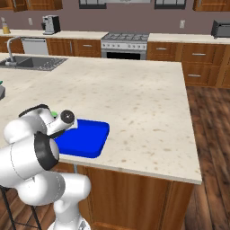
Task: There is a tray on the dining counter. Grab the cup, mug, and pitcher and place them on the tray. The pitcher may be placed next to the tray if it cannot fit the tray.
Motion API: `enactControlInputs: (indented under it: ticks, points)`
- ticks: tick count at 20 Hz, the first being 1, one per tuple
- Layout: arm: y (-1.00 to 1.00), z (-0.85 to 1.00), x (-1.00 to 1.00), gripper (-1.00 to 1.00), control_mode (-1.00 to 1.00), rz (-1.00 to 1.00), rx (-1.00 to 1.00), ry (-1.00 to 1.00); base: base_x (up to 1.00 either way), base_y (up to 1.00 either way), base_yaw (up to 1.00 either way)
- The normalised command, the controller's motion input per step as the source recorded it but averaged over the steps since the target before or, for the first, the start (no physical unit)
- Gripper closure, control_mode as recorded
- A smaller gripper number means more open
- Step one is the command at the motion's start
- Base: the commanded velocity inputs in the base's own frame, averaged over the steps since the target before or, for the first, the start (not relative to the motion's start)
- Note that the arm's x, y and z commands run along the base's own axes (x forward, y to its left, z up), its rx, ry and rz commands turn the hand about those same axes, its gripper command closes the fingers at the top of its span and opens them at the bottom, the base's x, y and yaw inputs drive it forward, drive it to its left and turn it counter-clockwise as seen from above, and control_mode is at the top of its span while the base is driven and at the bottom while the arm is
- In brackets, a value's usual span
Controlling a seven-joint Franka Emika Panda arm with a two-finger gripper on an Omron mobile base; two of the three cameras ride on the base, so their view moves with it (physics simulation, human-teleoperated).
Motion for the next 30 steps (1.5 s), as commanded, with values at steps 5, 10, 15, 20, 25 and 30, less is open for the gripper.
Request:
enactControlInputs:
  ticks: [5, 10, 15, 20, 25, 30]
  points:
    - [0.06, -0.22, 0.05, 1.00, -1.00, 0.00, 0.00, 0.00, 0.00, 0.00, 0.00]
    - [0.05, -0.22, 0.05, 1.00, -1.00, 0.00, 0.00, 0.00, 0.00, 0.00, 0.00]
    - [0.07, -0.22, 0.00, 1.00, -1.00, 0.00, 0.00, 0.00, 0.00, 0.00, 0.00]
    - [0.08, -0.17, 0.00, 1.00, -1.00, 0.00, 0.00, 0.00, 0.00, 0.00, 0.00]
    - [0.09, -0.13, 0.01, 1.00, -1.00, 0.00, 0.00, 0.00, 0.00, 0.00, 0.00]
    - [0.11, -0.12, 0.00, 1.00, -1.00, 0.00, 0.00, 0.00, 0.00, 0.00, 0.00]
